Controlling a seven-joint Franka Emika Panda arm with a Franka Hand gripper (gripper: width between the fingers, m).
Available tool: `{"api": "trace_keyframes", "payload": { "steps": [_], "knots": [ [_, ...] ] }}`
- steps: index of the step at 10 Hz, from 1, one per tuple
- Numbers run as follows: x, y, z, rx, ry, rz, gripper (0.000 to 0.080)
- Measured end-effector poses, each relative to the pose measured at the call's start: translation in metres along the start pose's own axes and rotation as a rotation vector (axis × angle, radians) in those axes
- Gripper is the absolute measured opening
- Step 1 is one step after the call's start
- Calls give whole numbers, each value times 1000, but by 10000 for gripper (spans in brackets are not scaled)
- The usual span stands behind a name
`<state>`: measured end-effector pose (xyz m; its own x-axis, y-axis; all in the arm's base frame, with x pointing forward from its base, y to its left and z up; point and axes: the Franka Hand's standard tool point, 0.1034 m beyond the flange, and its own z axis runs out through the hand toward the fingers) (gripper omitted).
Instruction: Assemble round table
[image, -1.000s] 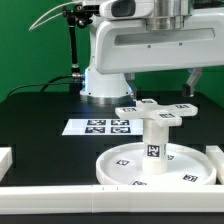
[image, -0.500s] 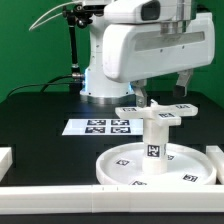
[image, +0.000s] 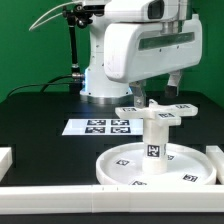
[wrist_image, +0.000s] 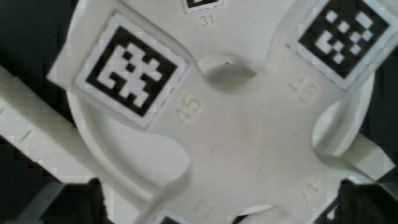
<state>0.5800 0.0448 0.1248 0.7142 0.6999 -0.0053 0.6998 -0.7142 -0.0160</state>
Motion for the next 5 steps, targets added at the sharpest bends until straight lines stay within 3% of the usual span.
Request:
{"api": "trace_keyframes", "payload": {
  "steps": [5],
  "knots": [
    [-4, -5, 5, 8, -9, -33, 649]
  ]
}}
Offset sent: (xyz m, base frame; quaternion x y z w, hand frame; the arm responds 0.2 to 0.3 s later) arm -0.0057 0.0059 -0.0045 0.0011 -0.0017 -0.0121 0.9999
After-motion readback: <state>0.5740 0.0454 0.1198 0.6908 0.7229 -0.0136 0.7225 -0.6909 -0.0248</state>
